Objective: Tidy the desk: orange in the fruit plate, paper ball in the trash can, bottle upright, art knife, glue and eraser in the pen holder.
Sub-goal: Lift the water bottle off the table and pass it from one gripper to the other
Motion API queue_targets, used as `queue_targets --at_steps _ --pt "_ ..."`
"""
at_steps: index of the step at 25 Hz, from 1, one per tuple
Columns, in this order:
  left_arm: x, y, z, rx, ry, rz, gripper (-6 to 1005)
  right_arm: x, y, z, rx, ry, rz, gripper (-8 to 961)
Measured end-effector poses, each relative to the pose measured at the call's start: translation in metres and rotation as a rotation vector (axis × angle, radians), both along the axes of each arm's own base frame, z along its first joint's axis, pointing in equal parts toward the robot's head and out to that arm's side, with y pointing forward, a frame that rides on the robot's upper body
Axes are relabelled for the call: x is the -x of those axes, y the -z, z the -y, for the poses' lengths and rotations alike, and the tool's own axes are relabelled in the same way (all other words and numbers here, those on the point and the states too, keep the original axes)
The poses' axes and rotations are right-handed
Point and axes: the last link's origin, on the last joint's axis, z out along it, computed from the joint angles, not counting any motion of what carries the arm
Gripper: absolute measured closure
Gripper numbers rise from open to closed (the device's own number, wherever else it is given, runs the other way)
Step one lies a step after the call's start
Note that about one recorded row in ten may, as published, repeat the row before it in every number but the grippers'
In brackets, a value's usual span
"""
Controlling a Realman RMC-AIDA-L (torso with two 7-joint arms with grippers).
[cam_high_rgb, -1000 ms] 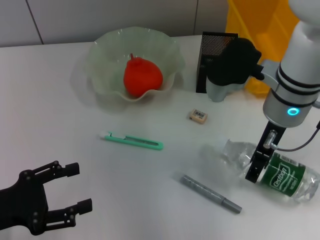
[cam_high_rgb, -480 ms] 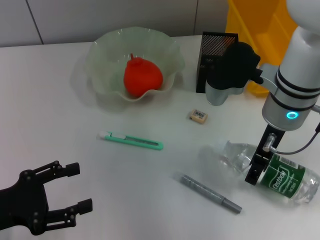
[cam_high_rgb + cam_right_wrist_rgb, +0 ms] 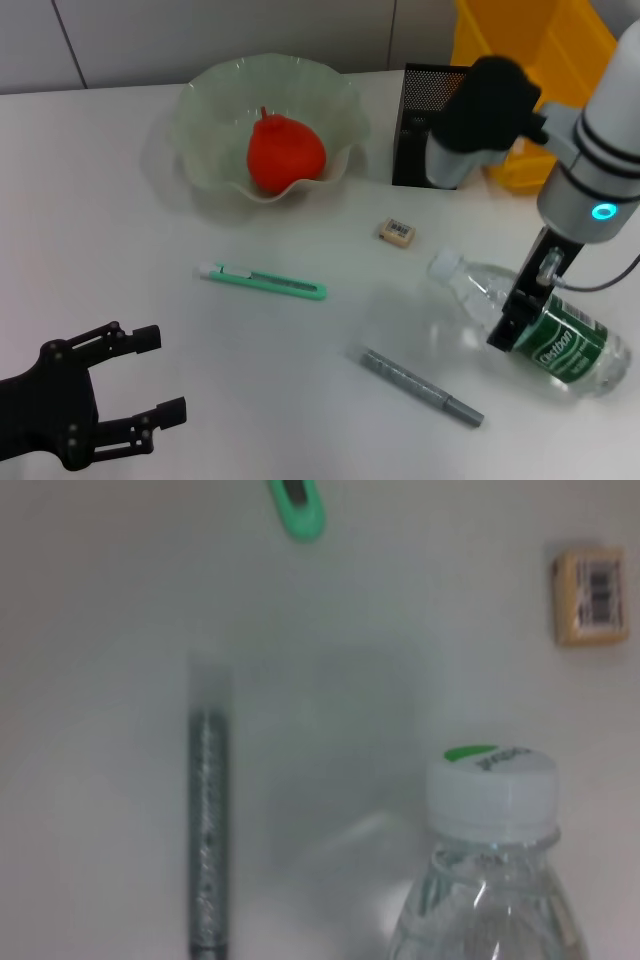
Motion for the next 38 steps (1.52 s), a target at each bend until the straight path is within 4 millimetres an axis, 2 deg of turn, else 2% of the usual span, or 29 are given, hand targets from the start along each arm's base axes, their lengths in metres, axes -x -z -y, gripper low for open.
queue_targets --at_steps 4,7,25,30,38 --pt "0.0 0.0 0.0 0.002 -0.006 0.005 148 0.012 -0.017 0.002 -0.017 -0.037 -0.106 160" --pt "-0.002 0.0 -0.002 0.003 -0.005 0.008 148 0.013 -0.026 0.003 -0.036 -0.064 -0.156 161" --pt "-0.024 0.007 -0.029 0.041 0.01 0.035 152 0.002 -0.035 0.037 -0.025 -0.317 -0.435 160" --pt "-0.029 0.009 -0.039 0.05 -0.01 0.027 153 -0.005 -0.039 0.042 -0.016 -0.363 -0.493 160" --pt "-0.032 0.01 -0.043 0.055 -0.007 0.028 154 -0.003 -0.049 0.043 -0.025 -0.433 -0.566 160"
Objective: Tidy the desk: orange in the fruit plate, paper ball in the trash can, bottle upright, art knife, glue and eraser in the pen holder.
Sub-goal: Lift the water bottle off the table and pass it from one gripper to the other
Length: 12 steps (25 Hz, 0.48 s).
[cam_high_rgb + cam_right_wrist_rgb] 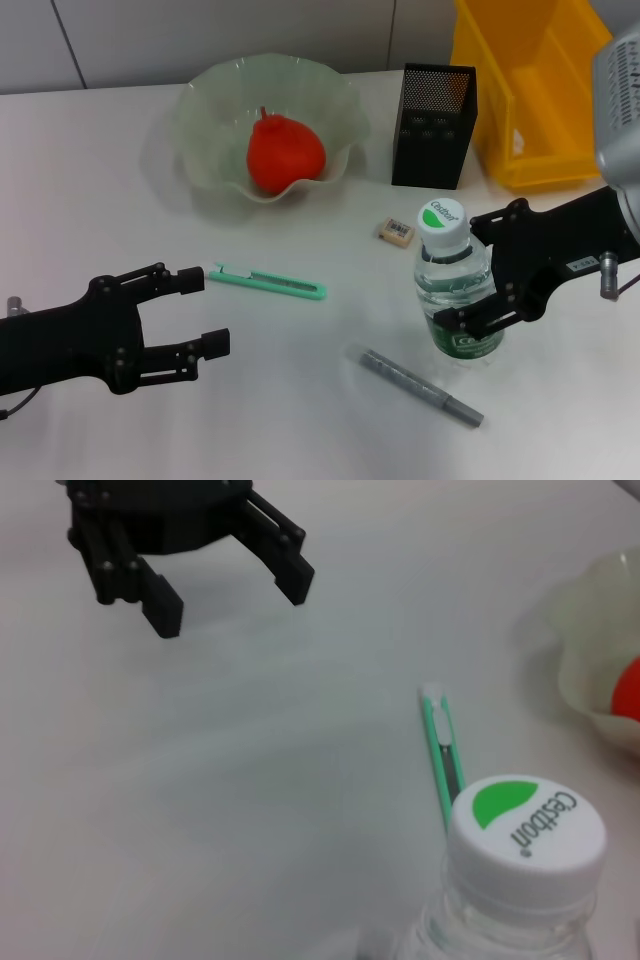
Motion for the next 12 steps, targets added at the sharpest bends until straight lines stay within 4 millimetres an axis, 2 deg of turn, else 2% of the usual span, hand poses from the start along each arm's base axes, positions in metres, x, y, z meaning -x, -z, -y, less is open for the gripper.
queue_targets --at_steps 7,12 --pt "-0.002 -0.001 -0.002 -0.002 -0.006 0.008 156 0.013 0.0 0.0 0.013 -0.089 -0.093 160" --pt "-0.011 -0.007 -0.015 0.016 -0.031 0.019 156 0.024 0.002 -0.005 0.016 -0.157 -0.153 160"
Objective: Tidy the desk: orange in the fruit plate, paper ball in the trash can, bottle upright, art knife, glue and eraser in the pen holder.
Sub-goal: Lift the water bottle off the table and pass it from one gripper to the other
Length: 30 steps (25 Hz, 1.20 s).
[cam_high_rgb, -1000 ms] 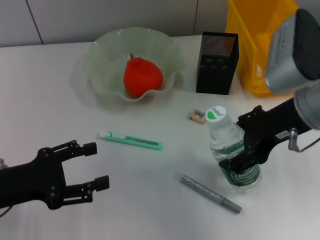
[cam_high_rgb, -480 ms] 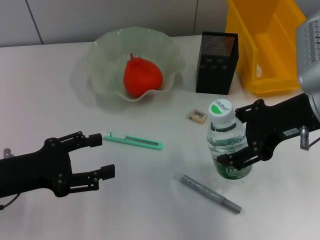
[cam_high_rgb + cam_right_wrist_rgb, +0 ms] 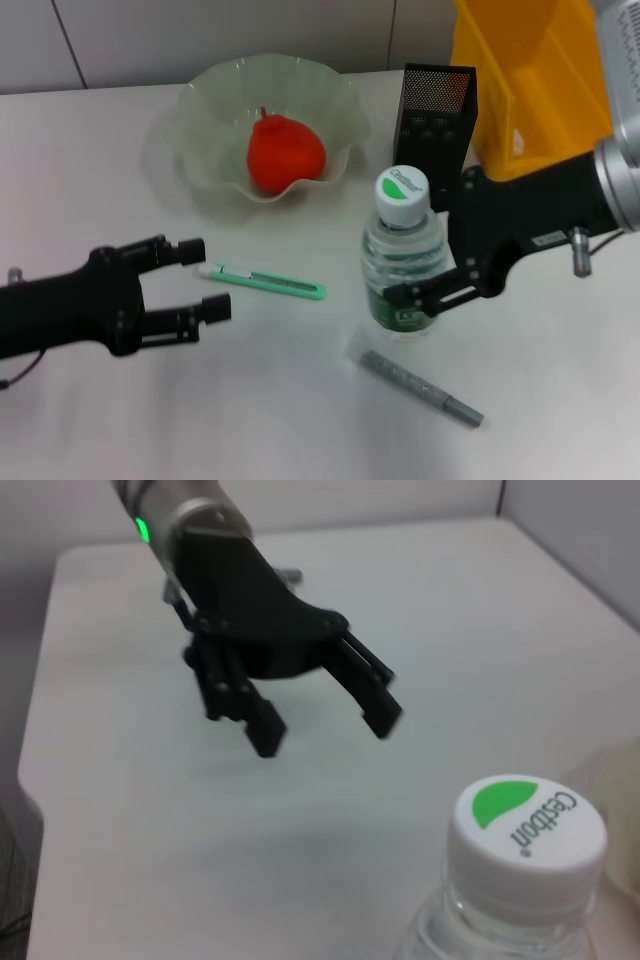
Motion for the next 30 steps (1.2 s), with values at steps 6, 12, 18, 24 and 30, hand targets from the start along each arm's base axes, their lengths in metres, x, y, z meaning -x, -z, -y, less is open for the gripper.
queue_targets --at_steps 6,12,18,24,30 --pt "-0.015 -0.008 -0.015 0.017 -0.013 0.0 158 0.011 0.012 -0.01 0.038 -0.054 -0.043 159" --pt "-0.031 -0.011 -0.024 0.045 0.008 0.028 165 0.02 0.026 -0.022 0.056 -0.08 -0.065 159" --pt "-0.038 -0.019 -0.027 -0.008 0.038 0.077 176 0.028 0.047 -0.03 0.086 -0.106 -0.056 159" --pt "-0.04 -0.019 -0.027 -0.017 0.053 0.078 187 0.036 0.063 -0.037 0.102 -0.117 -0.062 161" --pt "-0.039 -0.018 -0.024 -0.026 0.074 0.076 198 0.042 0.069 -0.041 0.111 -0.125 -0.075 161"
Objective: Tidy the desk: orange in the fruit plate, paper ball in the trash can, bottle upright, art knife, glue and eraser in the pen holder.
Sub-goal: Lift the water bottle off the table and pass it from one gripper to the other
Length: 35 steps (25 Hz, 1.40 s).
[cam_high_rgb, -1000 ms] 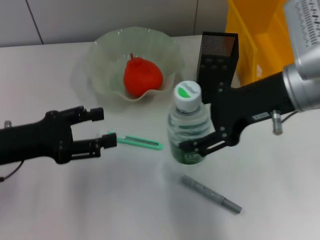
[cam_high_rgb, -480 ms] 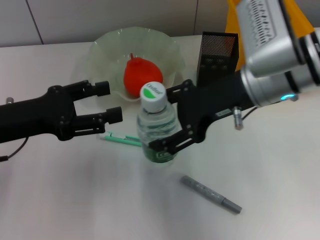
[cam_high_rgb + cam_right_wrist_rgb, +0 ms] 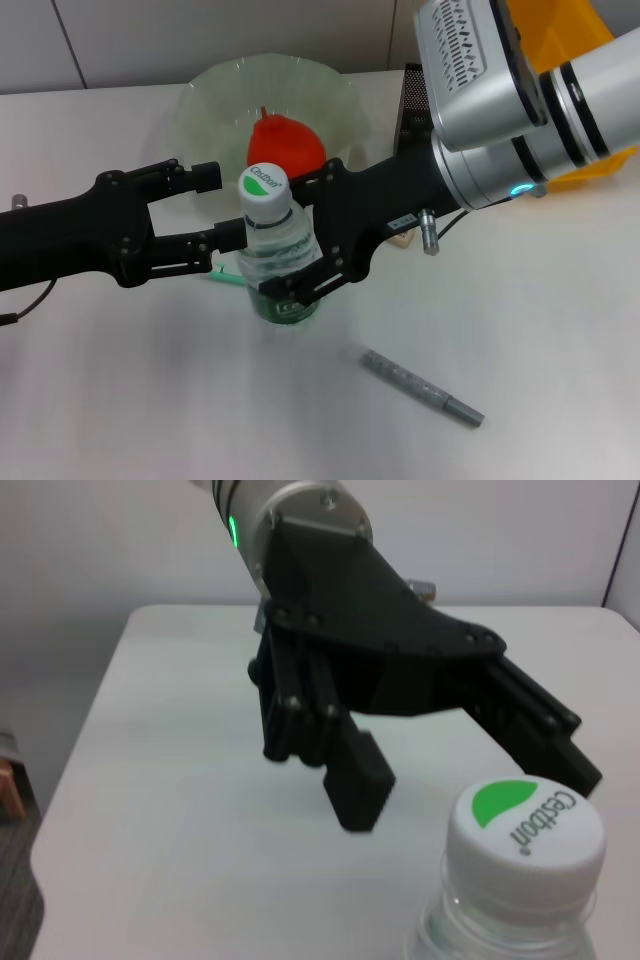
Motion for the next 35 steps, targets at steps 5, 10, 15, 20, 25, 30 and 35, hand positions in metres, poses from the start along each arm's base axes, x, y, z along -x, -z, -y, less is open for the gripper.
queue_targets --at_steps 5,10,15,20,25,30,35 --pt "0.0 0.001 0.0 -0.002 -0.001 0.001 207 0.003 0.002 -0.002 0.005 -0.005 -0.012 161" --pt "-0.002 0.003 -0.003 -0.008 0.002 0.001 216 0.008 0.008 -0.002 0.014 -0.023 -0.03 161" --pt "-0.004 0.008 -0.005 0.001 0.005 0.013 226 0.013 0.02 -0.004 0.028 -0.03 -0.022 161" --pt "-0.004 0.01 -0.004 0.002 0.005 0.014 235 0.014 0.021 -0.005 0.024 -0.03 -0.024 161" --pt "-0.003 0.011 -0.004 -0.003 0.012 0.014 244 0.016 0.021 -0.005 0.028 -0.03 -0.043 161" --pt "-0.002 0.013 -0.003 -0.015 0.028 0.016 253 0.016 0.021 -0.005 0.033 -0.024 -0.055 162" --pt "-0.003 0.013 -0.003 -0.018 0.03 0.028 262 0.015 0.022 -0.005 0.032 -0.02 -0.056 162"
